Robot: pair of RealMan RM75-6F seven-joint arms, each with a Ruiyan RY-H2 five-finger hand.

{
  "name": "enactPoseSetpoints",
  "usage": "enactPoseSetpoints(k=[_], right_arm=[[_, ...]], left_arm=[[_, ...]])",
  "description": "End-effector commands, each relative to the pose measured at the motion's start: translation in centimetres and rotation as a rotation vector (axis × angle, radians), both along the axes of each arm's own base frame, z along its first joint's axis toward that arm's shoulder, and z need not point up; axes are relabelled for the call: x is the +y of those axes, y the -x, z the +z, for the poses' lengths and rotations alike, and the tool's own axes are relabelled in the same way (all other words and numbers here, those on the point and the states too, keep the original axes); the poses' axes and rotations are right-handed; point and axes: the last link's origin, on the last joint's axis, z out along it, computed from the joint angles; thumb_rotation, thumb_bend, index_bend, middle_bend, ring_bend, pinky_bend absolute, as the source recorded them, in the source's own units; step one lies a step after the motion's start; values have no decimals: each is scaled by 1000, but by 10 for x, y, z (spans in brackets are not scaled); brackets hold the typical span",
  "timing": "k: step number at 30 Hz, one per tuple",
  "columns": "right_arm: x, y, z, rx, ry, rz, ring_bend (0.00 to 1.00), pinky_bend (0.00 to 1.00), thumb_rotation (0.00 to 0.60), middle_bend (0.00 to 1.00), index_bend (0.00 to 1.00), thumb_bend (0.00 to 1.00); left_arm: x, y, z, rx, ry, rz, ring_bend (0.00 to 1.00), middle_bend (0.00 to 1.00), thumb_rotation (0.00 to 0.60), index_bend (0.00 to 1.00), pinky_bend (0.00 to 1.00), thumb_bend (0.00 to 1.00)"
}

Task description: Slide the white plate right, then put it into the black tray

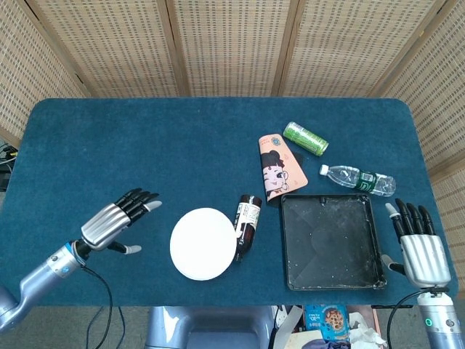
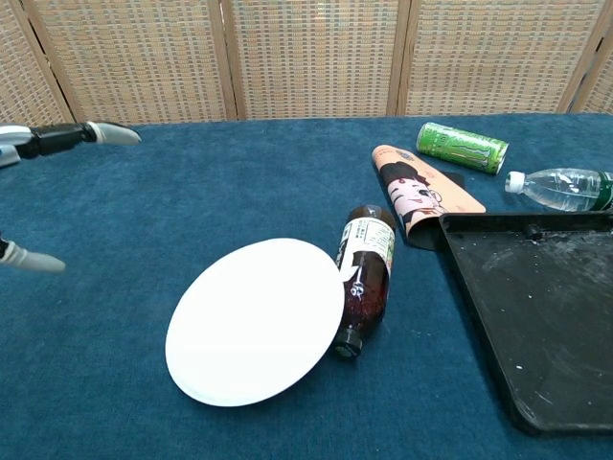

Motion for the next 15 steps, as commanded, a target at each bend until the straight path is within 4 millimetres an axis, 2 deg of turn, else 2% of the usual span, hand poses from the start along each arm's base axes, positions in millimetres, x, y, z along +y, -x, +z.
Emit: enactPoseSetpoints(k=[1, 7, 15], right_arm=[[-5, -5, -14, 69, -89, 145, 0, 0, 600, 0, 0, 0], [-15, -32, -46, 18, -335, 420, 0, 0, 600, 0, 0, 0], [-30, -86, -90, 38, -492, 687, 0, 0, 600, 0, 0, 0]], left_arm=[[0, 17, 37, 8, -197, 146, 0, 0, 600, 0, 0, 0], [-19, 42, 75, 18, -422, 330, 0, 0, 600, 0, 0, 0], [-31, 57, 91, 13, -521, 483, 0, 0, 600, 0, 0, 0]])
